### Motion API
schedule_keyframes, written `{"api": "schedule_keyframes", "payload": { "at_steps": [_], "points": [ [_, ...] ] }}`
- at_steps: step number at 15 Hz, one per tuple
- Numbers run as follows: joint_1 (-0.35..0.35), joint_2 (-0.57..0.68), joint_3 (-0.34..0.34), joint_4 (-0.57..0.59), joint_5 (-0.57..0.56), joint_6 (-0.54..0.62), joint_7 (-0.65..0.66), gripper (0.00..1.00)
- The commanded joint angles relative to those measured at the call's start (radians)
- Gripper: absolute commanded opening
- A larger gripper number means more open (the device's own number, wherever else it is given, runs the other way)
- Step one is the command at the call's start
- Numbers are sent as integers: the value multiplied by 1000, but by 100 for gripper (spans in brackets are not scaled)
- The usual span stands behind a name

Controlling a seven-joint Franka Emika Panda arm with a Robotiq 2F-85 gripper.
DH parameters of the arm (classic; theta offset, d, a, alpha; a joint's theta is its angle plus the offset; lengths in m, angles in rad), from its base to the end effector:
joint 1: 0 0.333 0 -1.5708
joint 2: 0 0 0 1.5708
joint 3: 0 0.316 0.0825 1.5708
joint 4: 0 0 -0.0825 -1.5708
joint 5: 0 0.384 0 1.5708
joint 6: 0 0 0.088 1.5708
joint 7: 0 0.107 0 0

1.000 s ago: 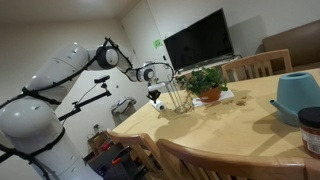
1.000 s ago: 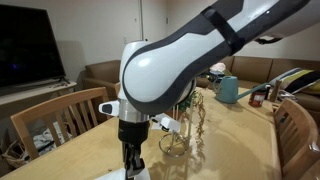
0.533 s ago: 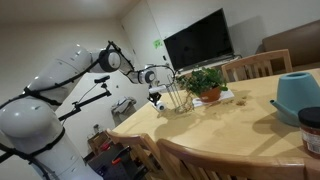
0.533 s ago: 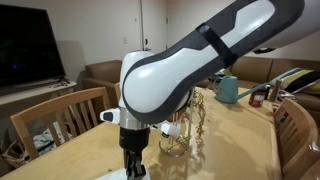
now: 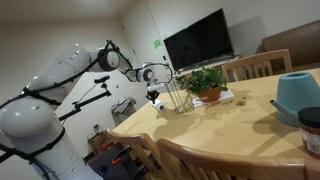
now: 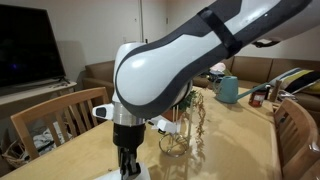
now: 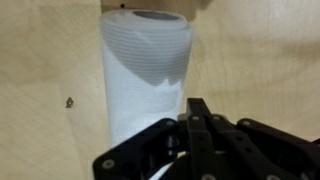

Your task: Slightly move the tissue roll to the bottom of the table

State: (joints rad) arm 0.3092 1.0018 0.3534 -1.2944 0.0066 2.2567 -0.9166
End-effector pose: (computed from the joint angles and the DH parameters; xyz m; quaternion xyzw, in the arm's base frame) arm 0.6237 0.4056 0.1599 -0.7500 -0.6442 -0.0254 0.1478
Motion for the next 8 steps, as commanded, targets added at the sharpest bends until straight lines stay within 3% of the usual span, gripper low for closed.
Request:
{"api": "schedule_keyframes", "payload": {
  "at_steps": [1,8],
  "points": [
    [24,-31,-43,-7,-27,4,64,0],
    [51,-32,-89,7,-96,8,181,0]
  ]
}}
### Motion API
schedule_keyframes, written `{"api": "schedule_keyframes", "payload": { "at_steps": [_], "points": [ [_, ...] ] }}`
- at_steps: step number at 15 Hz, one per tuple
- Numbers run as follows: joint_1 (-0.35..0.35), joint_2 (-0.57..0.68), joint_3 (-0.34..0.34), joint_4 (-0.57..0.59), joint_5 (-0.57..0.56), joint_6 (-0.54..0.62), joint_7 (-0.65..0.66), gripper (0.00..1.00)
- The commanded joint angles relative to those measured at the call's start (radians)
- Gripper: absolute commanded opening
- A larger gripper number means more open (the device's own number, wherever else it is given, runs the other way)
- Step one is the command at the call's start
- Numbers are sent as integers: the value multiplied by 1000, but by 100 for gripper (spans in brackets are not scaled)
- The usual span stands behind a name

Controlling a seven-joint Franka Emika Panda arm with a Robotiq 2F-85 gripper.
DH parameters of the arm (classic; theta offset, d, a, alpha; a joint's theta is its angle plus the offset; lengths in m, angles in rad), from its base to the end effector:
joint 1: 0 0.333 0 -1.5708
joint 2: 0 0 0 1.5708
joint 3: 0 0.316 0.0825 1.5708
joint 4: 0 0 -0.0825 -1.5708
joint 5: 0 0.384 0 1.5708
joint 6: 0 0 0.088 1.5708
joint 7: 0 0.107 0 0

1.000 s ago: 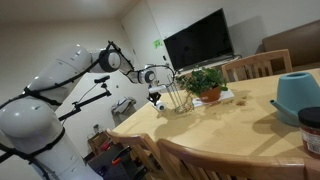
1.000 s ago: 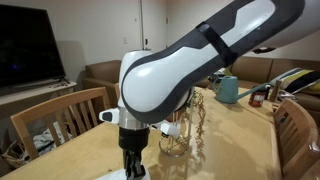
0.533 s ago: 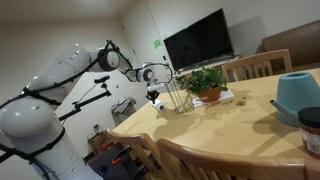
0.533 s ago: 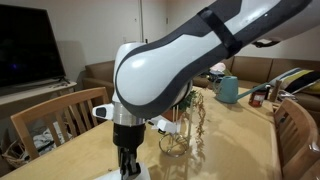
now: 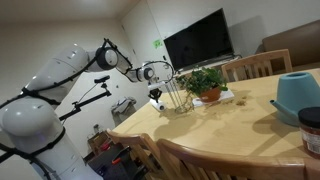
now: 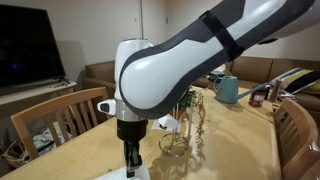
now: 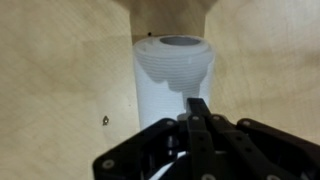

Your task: Slightly move the tissue roll to the bottom of the table

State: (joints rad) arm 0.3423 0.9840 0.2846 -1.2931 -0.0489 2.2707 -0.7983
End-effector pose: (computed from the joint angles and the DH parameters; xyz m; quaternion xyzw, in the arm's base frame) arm 0.6340 0.3937 0.1640 -0.7828 -0.6143 -0.0226 0.0967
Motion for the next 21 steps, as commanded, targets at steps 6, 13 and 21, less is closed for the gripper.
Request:
{"api": "schedule_keyframes", "payload": {
  "at_steps": [6,13,21],
  "points": [
    [22,13,-18,40,-86,-32,101,0],
    [18,74,-12,109,-79,-79,81,0],
    [8,72,-7,95,-64,-61,61,1]
  ]
}}
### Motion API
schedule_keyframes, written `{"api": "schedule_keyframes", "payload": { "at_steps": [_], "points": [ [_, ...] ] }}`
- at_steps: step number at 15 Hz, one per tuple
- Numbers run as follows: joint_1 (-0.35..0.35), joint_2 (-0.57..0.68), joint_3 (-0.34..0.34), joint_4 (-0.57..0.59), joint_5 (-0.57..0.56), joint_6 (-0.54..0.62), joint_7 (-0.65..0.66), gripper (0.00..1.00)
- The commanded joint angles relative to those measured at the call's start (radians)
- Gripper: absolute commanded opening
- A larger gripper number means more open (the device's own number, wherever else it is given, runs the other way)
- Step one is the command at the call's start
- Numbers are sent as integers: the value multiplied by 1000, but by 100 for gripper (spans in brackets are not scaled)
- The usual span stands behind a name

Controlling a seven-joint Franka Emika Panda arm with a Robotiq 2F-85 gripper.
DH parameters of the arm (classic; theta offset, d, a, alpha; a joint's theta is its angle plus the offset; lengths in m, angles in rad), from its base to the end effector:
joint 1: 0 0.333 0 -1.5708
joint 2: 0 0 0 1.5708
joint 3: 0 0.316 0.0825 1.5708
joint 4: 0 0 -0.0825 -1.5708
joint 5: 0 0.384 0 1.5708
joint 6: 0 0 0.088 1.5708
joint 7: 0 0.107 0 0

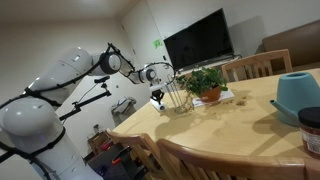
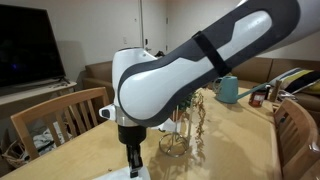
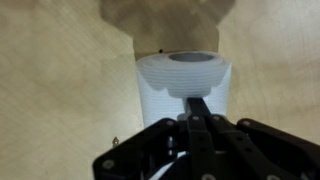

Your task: Slightly move the tissue roll to the bottom of the table

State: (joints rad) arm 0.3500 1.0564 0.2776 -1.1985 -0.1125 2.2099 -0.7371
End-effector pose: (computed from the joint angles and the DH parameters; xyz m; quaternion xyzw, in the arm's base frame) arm 0.6438 0.3909 0.1446 -0.7944 -0.6026 0.0004 0.0763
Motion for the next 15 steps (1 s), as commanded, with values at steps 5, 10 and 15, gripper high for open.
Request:
{"api": "schedule_keyframes", "payload": {
  "at_steps": [5,10,15],
  "points": [
    [3,27,3,42,-6,-33,8,0],
    [5,86,2,125,8,-99,13,0],
    [9,141,-4,209,24,-149,19,0]
  ]
}}
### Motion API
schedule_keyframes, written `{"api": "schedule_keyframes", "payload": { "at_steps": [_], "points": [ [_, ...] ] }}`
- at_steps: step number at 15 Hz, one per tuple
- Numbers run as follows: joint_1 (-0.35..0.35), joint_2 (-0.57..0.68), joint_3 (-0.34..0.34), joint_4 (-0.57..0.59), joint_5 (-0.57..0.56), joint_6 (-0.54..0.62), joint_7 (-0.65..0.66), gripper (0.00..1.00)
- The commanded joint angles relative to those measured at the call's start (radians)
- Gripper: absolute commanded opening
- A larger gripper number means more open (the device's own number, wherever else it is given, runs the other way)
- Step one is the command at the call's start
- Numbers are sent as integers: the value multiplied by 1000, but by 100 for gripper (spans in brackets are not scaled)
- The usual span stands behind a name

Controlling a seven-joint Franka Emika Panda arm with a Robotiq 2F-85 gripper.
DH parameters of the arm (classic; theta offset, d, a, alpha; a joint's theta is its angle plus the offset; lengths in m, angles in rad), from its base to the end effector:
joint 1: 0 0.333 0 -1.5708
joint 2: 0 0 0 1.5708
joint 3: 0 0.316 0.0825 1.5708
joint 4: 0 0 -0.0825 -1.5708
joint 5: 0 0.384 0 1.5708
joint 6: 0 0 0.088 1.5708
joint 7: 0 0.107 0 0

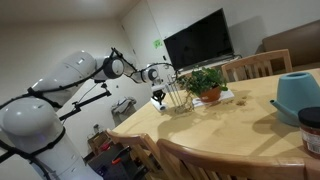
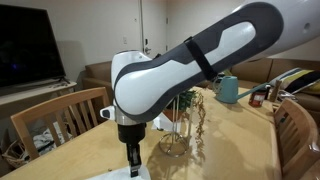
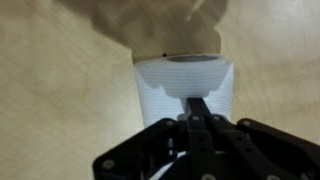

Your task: Slightly move the tissue roll to the bottom of the table

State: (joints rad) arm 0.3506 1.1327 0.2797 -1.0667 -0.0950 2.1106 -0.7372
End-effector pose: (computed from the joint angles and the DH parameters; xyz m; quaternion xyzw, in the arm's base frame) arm 0.6575 0.3875 0.1361 -0.8017 -0.5906 0.0214 0.0899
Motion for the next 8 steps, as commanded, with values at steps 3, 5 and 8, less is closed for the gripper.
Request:
{"api": "schedule_keyframes", "payload": {
  "at_steps": [3,5,8],
  "points": [
    [13,85,-8,117,8,-71,19,0],
    [19,94,-12,138,6,-95,22,0],
    [25,71,-22,115,-4,-133,48,0]
  ]
}}
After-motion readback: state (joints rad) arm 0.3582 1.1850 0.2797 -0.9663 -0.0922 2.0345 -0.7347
